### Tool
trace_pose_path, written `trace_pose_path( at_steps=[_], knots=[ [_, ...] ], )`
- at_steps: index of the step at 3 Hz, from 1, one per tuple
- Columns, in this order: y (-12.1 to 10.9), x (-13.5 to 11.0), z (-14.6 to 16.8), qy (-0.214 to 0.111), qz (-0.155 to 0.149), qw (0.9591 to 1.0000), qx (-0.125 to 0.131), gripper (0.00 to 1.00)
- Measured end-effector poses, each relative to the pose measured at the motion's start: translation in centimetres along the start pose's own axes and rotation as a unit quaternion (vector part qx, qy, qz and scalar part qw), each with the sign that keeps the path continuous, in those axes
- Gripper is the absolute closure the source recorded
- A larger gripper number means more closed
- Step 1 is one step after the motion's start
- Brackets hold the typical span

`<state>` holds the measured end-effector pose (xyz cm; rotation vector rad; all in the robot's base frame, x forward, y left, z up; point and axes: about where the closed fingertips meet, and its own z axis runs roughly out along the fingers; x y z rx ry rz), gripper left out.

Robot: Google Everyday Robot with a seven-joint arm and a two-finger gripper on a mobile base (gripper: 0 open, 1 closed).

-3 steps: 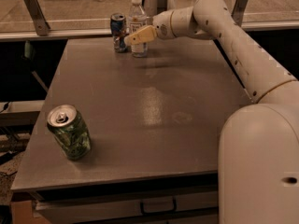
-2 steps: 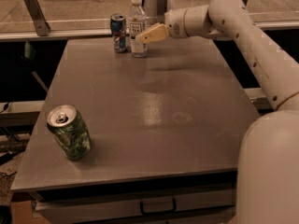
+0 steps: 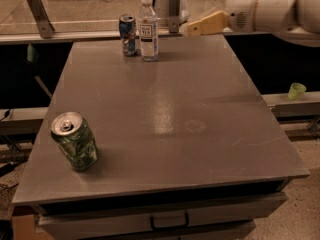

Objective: Move blue plastic bottle near redbull can

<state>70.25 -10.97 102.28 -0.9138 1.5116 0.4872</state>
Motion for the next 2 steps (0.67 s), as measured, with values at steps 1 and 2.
trace_pose_path(
  at_steps=[1, 2],
  knots=[
    [2.4, -5.0, -7.5, -0.042, -0.045, 0.9980, 0.016, 0.00],
    [0.7, -4.4, -12.8, -0.039, -0.050, 0.9964, 0.056, 0.00]
  ],
)
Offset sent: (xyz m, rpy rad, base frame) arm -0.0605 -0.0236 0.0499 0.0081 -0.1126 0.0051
